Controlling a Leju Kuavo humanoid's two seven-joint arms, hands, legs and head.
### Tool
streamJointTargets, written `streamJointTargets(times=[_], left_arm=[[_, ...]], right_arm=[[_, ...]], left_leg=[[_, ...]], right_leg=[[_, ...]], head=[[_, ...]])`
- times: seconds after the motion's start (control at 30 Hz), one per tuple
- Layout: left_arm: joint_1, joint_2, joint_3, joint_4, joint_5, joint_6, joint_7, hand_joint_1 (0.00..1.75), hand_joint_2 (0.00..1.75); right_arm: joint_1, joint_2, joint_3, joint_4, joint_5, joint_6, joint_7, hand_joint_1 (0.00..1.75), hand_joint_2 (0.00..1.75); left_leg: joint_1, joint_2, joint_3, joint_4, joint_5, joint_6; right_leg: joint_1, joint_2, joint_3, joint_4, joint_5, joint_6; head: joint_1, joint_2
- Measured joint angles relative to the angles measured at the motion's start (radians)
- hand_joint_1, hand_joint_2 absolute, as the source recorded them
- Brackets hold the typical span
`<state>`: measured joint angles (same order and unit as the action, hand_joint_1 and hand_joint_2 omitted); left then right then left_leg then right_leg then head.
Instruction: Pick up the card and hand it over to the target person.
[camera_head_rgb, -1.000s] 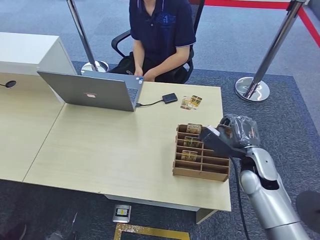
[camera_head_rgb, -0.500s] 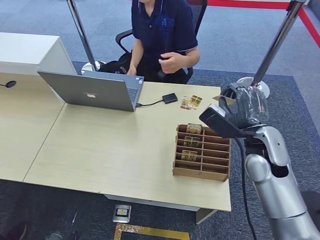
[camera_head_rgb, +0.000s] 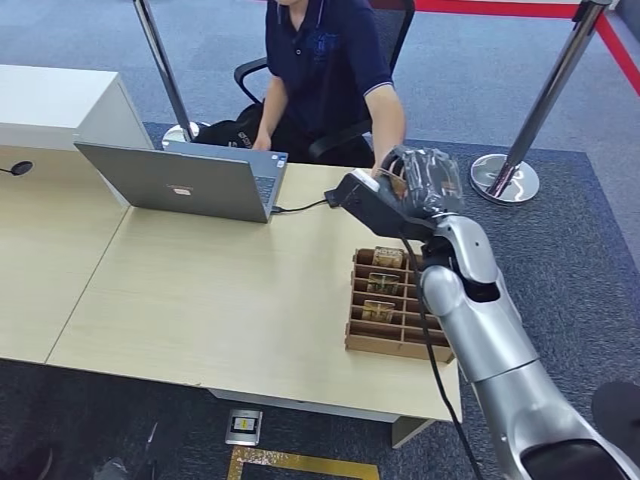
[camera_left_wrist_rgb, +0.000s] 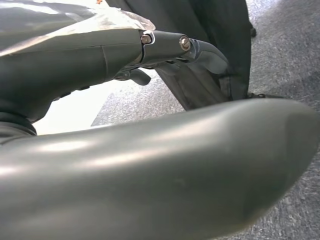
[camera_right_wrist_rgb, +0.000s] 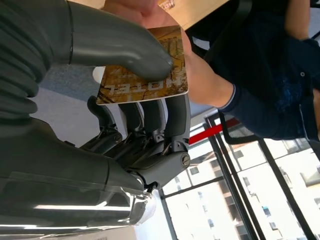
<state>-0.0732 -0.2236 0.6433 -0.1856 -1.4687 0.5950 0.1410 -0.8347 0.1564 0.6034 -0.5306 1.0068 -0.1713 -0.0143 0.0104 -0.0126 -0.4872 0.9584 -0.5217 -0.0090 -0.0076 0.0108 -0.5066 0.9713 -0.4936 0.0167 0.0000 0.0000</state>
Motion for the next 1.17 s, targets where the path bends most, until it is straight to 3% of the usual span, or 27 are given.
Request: streamJointTargets(times=[0.2,0.23,0.37,0.4,0.53,0.73,0.93,1.03,1.07,1.17], left_arm=[[0.001,-0.002,0.007,0.000,0.008,0.001,0.007,0.00,0.00],[0.001,-0.002,0.007,0.000,0.008,0.000,0.008,0.00,0.00],[0.001,-0.001,0.012,-0.001,0.013,0.002,0.007,0.00,0.00],[0.001,-0.001,0.014,-0.001,0.015,0.003,0.005,0.00,0.00],[0.000,0.002,0.015,-0.001,0.017,0.007,-0.009,0.00,0.00],[0.001,-0.002,0.029,-0.002,0.037,0.010,-0.014,0.00,0.00],[0.006,-0.011,0.049,-0.002,0.061,0.016,-0.009,0.00,0.00],[0.007,-0.013,0.052,-0.002,0.067,0.018,-0.005,0.00,0.00],[0.007,-0.014,0.054,-0.002,0.069,0.018,-0.004,0.00,0.00],[0.008,-0.016,0.057,-0.003,0.069,0.016,-0.007,0.00,0.00]], right_arm=[[0.005,0.011,0.006,0.057,0.010,-0.001,-0.002,1.36,1.75],[0.008,0.009,0.007,0.061,0.012,-0.002,-0.001,1.26,1.75],[0.026,0.001,0.009,0.069,0.021,-0.020,0.003,0.06,1.75],[0.030,-0.001,0.008,0.070,0.022,-0.025,0.004,0.00,1.75],[0.054,-0.022,-0.007,0.047,0.021,-0.069,-0.001,0.00,0.00],[0.161,-0.083,-0.064,-0.141,0.028,-0.214,-0.011,0.00,0.00],[0.520,-0.177,-0.253,-0.697,0.193,-0.409,0.058,0.00,0.00],[0.763,-0.147,-0.450,-1.039,0.225,-0.510,0.008,0.00,0.00],[0.829,-0.103,-0.542,-1.141,0.215,-0.527,-0.047,0.00,0.00],[0.934,0.084,-0.838,-1.330,0.066,-0.527,-0.323,0.00,0.00]], left_leg=[[0.000,-0.002,0.000,0.000,0.000,0.000],[0.000,-0.002,-0.001,0.000,0.000,0.000],[0.000,-0.002,-0.001,0.000,0.000,0.000],[0.000,-0.003,0.000,0.000,0.000,0.000],[0.000,-0.004,0.000,0.000,0.000,0.000],[0.000,-0.005,-0.001,0.000,0.001,0.000],[0.001,-0.011,0.000,-0.001,0.001,0.001],[0.001,-0.012,-0.001,-0.001,0.000,0.001],[0.001,-0.012,-0.001,-0.001,-0.001,0.001],[0.000,-0.014,-0.003,0.000,-0.002,0.001]], right_leg=[[0.000,-0.002,0.000,0.000,0.000,0.000],[0.000,-0.002,0.000,0.000,0.000,0.000],[0.000,-0.003,0.000,-0.001,0.000,0.000],[0.000,-0.003,0.001,-0.001,0.000,0.000],[0.000,-0.004,0.001,-0.001,0.000,0.000],[0.000,-0.005,0.001,-0.001,-0.001,0.000],[0.001,-0.011,0.004,-0.005,-0.001,0.000],[0.001,-0.011,0.004,-0.005,-0.002,0.001],[0.001,-0.011,0.004,-0.005,-0.003,0.001],[0.000,-0.013,0.002,-0.004,-0.005,0.001]], head=[[0.000,0.000],[0.000,0.000],[0.000,0.000],[0.000,0.000],[0.000,0.000],[0.000,0.000],[0.000,0.000],[0.000,0.000],[0.000,0.000],[0.000,0.000]])
